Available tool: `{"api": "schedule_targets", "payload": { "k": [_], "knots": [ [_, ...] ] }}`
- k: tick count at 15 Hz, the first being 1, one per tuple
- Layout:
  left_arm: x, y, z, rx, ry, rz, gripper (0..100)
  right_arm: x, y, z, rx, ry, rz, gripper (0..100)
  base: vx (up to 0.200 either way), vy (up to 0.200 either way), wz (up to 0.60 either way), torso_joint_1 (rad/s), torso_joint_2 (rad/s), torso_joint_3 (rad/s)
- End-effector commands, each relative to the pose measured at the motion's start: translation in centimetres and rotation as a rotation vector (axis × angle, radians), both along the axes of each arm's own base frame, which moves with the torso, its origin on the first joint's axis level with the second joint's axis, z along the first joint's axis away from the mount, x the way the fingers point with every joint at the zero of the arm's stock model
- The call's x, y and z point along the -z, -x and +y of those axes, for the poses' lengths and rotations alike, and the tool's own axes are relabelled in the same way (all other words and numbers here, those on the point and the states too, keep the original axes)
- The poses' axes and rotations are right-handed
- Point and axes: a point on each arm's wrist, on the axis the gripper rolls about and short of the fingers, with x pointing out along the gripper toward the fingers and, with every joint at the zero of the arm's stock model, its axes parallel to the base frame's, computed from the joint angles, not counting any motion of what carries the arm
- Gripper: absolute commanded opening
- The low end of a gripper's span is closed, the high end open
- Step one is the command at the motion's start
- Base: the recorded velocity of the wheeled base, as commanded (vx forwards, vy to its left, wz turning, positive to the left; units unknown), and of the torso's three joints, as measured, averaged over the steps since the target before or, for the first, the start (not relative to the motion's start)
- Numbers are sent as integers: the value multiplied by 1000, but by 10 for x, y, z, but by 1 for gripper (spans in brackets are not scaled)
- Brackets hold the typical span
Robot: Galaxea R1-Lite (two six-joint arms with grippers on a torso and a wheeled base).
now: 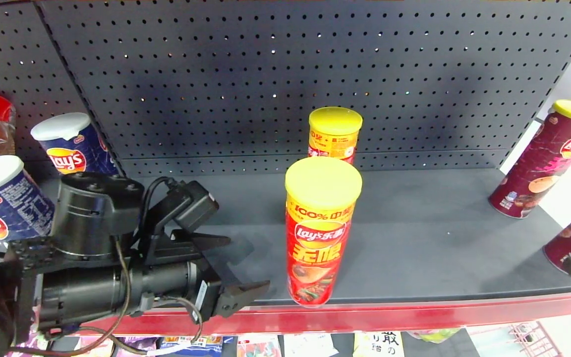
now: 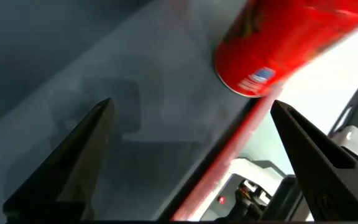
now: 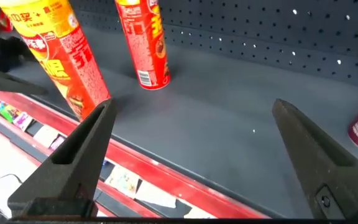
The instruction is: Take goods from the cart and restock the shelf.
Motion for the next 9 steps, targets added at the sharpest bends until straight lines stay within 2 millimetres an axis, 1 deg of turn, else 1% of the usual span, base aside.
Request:
{"api": "schedule_targets", "payload": {
  "k": [1,4,9],
  "knots": [
    [10,-15,-11,3,-28,29,100,-3,3,-1,3,-12,-12,100,0,0,0,0,0,0],
    [12,-26,-18,27,-54,1,100,-2,2,-1,4,-12,-8,100,0,0,0,0,0,0],
    [12,-32,-24,33,-54,-4,100,-2,3,-1,5,-12,-5,100,0,0,0,0,0,0]
  ]
}}
